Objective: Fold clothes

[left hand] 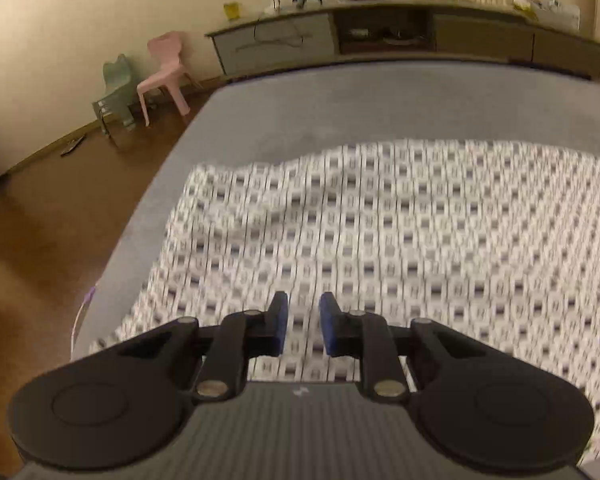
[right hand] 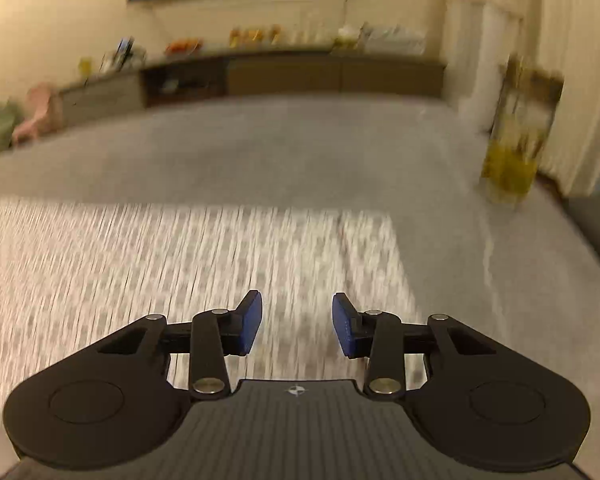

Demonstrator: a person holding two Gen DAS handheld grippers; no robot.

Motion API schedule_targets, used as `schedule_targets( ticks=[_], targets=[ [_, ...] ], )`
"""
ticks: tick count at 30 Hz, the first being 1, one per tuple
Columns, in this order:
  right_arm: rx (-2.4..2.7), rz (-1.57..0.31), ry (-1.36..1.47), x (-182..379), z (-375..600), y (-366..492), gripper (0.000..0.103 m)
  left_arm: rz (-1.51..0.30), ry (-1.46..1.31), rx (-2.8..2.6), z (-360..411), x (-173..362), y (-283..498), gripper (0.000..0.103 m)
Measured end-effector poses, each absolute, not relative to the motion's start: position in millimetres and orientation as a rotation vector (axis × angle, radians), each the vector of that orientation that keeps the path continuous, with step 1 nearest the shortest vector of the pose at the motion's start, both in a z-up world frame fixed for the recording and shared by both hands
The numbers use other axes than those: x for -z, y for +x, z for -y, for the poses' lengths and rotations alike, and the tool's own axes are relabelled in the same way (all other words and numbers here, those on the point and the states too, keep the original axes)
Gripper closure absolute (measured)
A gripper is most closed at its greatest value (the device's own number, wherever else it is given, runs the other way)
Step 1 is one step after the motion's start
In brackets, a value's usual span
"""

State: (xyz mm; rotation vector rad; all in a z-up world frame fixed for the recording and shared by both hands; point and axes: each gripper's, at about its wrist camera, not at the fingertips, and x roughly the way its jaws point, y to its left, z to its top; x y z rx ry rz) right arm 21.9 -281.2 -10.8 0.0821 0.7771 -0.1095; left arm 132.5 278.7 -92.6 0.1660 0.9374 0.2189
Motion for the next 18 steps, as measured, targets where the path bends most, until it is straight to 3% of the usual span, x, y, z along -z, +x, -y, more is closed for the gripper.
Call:
schedule_targets(
  ticks=[6,7,9,13,16,18],
  targets=[
    [0.146,-0.723,0.131,11.5,298.3,-9.9,0.059,-0.907,0.115,-0.252,-280.8,82.7,126.5,0.085],
    [0.183,-0.702,0.159,9.1,302.1,-15.4,0.055,-0.886,0.106,-0.234,-273.2,75.8,124.7,0.084],
    [0.257,-0.66,0.214,4.3,309.8,-26.2,0.028,-0.847,0.095,-0.158,-245.6,64.5,125.1,0.084],
    [0.31,-0.73,0.235,16.4,311.9,-23.5,0.026,-0.807,0.083,0.035,-166.5,51.0,128.3,0.084],
    [0.322,-0.779,0.166,26.7,299.1,-23.5,0.043,-0.783,0.063,0.2,-95.6,45.0,130.9,0.084],
    [0.284,-0.776,0.146,24.8,289.1,-25.4,0.078,-0.786,0.028,0.325,-44.2,37.8,135.3,0.084]
  ],
)
